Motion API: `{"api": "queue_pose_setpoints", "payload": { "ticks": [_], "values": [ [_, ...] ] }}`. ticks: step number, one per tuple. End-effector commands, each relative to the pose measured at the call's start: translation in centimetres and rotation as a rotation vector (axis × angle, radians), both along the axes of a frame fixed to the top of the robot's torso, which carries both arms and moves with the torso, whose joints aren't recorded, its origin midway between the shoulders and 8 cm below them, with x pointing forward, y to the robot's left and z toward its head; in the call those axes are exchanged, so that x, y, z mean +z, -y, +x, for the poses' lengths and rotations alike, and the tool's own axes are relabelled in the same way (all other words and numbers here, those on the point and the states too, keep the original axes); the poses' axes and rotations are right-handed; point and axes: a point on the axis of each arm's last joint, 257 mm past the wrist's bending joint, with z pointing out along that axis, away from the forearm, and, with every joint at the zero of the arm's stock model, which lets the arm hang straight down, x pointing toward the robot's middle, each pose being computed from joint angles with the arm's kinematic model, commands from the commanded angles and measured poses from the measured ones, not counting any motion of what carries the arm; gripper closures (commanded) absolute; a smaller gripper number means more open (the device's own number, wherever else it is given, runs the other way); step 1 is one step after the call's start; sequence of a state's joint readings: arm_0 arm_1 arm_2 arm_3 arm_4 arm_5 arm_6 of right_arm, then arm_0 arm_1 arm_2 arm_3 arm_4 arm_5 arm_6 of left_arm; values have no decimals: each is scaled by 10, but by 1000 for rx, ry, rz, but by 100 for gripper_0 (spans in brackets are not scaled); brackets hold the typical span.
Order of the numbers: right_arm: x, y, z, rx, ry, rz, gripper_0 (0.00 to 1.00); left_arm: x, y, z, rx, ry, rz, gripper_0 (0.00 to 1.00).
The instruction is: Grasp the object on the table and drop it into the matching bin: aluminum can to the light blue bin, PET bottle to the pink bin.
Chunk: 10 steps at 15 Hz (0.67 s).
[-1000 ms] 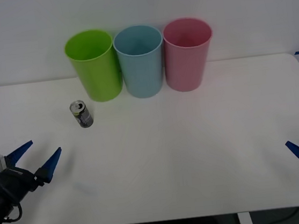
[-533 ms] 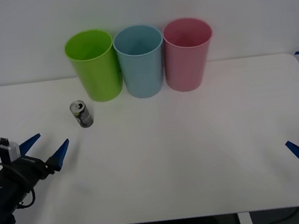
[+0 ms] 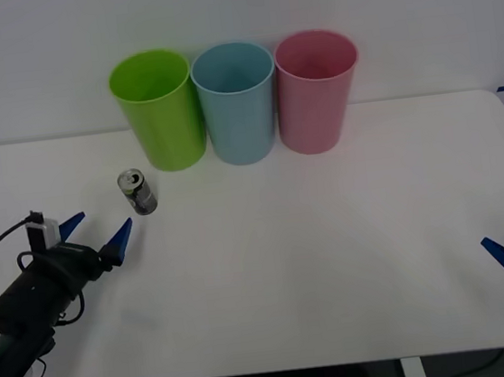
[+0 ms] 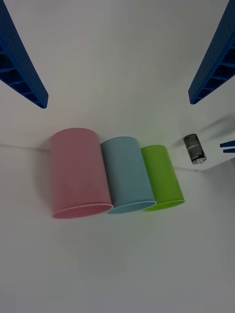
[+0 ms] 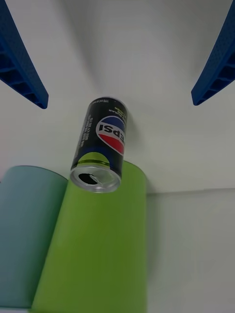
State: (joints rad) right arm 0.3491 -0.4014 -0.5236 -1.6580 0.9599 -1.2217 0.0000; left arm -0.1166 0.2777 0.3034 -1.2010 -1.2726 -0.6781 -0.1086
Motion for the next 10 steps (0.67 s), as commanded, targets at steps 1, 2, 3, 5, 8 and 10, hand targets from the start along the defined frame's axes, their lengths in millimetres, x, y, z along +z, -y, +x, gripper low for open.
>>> {"api": "queue_pose_setpoints", "payload": {
  "ticks": [1,2,3,5,8,10],
  "values": [
    [0,0,0,0,0,0,0,-3,6,14,21,-12,14,0],
    [0,0,0,0,0,0,0,-3,13,19,17,-14,15,0],
    [0,0,0,0,0,0,0,-4,17,23,14,-18,13,0],
    [0,0,0,0,0,0,0,-6,24,34,5,-26,10,0],
    [0,0,0,0,0,0,0,-8,32,47,8,-38,16,0],
    [0,0,0,0,0,0,0,-10,37,59,12,-49,23,0]
  ]
}}
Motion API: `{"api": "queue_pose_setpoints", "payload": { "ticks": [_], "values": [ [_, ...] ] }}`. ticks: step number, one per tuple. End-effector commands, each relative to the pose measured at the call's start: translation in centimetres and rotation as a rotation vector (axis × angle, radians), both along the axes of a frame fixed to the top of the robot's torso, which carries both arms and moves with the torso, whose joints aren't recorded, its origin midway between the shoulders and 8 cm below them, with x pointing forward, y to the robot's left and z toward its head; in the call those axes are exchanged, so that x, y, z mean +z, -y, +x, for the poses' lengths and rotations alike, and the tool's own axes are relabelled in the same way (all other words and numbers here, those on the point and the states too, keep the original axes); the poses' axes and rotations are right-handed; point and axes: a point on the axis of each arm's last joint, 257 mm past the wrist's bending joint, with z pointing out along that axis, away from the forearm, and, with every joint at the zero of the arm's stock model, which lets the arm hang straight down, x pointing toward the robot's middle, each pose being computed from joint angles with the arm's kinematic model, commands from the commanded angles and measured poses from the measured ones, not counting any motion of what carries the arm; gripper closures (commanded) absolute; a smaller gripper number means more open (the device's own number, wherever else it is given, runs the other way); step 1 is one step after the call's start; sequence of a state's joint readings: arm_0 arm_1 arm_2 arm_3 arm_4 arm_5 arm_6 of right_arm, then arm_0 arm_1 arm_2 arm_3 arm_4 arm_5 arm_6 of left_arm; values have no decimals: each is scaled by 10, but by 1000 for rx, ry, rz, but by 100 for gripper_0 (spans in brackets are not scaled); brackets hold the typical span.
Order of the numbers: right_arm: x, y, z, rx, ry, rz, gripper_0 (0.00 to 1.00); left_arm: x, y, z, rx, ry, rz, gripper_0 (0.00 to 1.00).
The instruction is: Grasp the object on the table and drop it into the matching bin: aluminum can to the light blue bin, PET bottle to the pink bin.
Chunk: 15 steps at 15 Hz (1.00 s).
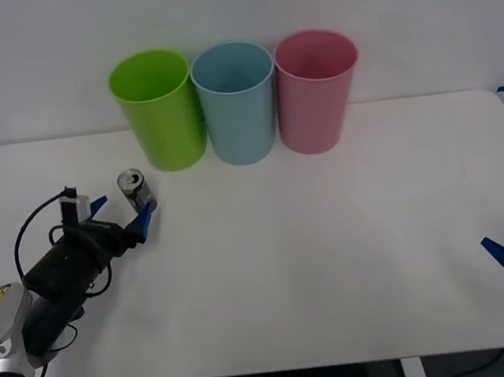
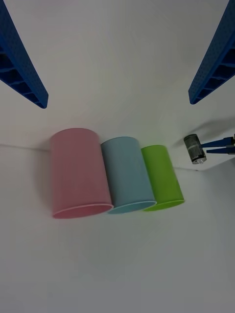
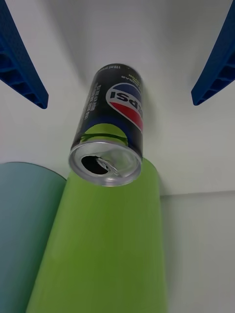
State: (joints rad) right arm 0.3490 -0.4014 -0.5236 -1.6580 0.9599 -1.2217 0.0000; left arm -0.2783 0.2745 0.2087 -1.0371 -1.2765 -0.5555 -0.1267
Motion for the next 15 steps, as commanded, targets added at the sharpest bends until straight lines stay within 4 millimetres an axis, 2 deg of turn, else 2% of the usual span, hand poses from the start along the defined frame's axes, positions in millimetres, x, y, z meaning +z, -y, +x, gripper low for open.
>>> {"api": "queue_pose_setpoints", "payload": {
  "ticks": [1,10,15],
  "values": [
    [0,0,0,0,0,0,0,-3,7,15,1,-16,8,0],
    [0,0,0,0,0,0,0,-3,27,49,14,-46,50,0],
    [0,0,0,0,0,0,0,-4,35,52,26,-49,53,0]
  ]
}}
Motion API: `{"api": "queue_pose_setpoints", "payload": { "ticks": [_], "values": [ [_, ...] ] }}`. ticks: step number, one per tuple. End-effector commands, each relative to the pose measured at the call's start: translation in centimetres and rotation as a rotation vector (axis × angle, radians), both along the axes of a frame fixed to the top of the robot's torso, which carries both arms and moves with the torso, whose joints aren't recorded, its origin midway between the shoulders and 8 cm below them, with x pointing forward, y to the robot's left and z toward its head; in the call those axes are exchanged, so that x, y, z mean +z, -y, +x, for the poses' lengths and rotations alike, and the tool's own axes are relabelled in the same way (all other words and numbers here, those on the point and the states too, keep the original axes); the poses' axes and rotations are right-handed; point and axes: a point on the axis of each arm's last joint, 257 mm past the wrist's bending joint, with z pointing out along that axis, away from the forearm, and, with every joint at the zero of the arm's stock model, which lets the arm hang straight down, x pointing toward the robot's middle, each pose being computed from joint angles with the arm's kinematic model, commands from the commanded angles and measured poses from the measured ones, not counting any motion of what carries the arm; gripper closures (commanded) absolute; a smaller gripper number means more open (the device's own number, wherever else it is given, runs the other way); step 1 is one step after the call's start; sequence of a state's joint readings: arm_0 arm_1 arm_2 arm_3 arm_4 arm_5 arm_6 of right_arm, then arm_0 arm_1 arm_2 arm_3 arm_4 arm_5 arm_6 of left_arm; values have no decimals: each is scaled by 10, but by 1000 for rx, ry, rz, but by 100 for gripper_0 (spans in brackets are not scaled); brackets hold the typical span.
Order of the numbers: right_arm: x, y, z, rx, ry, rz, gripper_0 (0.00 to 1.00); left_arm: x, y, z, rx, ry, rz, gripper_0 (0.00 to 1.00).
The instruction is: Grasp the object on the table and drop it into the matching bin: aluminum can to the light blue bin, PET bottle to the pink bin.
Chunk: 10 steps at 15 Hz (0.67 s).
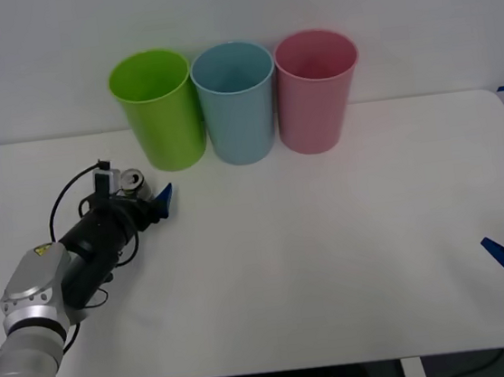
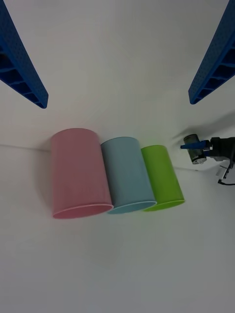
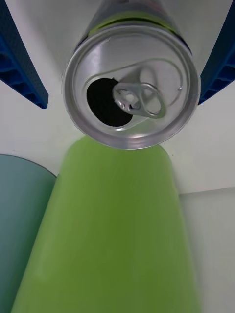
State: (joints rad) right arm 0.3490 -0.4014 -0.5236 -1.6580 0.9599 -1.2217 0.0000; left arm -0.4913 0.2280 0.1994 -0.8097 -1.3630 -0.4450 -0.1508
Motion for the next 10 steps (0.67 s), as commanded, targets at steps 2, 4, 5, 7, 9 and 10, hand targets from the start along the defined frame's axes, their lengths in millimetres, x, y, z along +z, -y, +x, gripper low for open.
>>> {"api": "queue_pose_setpoints", "payload": {
  "ticks": [2,4,5,7,9,10],
  "values": [
    [0,0,0,0,0,0,0,0,1,0,1,0,-2,0],
    [0,0,0,0,0,0,0,0,0,0,2,0,-4,0],
    [0,0,0,0,0,0,0,0,0,0,3,-1,-7,6],
    [0,0,0,0,0,0,0,0,0,0,3,1,-4,85],
    [0,0,0,0,0,0,0,1,0,0,4,5,-5,100],
    [0,0,0,0,0,0,0,1,-1,0,6,5,-7,100]
  ]
}}
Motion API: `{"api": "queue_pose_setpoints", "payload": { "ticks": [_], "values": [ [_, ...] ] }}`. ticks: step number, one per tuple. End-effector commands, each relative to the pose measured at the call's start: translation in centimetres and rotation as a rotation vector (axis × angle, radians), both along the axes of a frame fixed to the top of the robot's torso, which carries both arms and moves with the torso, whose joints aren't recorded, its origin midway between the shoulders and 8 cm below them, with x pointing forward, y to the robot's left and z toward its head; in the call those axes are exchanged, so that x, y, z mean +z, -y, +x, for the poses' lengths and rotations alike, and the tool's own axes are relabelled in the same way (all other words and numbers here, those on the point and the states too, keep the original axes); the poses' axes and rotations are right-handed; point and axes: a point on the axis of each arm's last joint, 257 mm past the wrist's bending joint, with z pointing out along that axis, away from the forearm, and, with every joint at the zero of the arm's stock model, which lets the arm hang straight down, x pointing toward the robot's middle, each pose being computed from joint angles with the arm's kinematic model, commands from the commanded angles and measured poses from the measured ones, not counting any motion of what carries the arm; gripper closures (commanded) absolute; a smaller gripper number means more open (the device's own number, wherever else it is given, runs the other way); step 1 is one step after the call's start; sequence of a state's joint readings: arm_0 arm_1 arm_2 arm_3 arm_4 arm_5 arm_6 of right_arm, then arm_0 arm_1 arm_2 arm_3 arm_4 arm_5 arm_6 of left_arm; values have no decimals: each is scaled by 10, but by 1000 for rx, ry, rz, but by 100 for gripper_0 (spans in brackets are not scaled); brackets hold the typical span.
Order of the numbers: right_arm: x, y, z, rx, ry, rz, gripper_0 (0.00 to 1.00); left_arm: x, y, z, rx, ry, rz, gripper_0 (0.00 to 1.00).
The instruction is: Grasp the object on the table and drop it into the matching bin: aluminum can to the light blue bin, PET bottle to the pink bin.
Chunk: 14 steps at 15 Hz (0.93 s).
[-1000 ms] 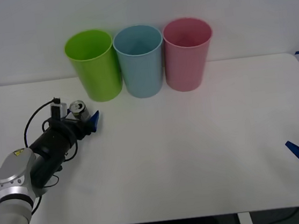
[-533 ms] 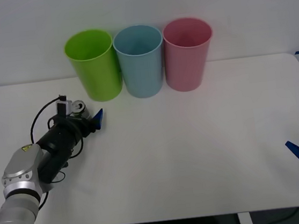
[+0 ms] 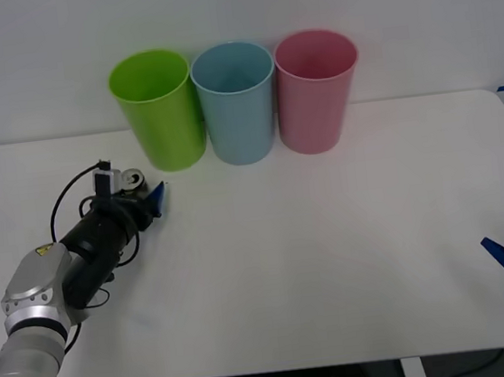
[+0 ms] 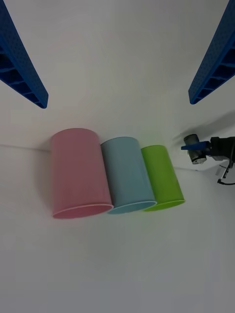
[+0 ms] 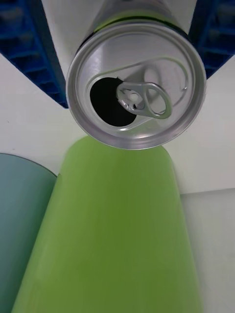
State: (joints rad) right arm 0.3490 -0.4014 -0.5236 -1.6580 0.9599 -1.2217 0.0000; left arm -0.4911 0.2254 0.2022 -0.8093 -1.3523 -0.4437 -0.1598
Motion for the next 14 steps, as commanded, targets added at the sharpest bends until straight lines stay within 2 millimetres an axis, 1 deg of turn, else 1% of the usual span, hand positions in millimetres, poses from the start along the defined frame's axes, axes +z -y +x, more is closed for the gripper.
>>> {"api": "queue_pose_setpoints", "payload": {
  "ticks": [1,8,11,13,14],
  "values": [
    [0,0,0,0,0,0,0,1,-1,0,3,2,-3,100],
    [0,0,0,0,0,0,0,1,-6,-1,13,1,-23,100],
    [0,0,0,0,0,0,0,3,-9,-3,-2,5,-34,100],
    [0,0,0,0,0,0,0,8,-8,-6,-29,15,-63,100],
    [0,0,0,0,0,0,0,10,-10,-9,-38,21,-63,100]
  ]
}}
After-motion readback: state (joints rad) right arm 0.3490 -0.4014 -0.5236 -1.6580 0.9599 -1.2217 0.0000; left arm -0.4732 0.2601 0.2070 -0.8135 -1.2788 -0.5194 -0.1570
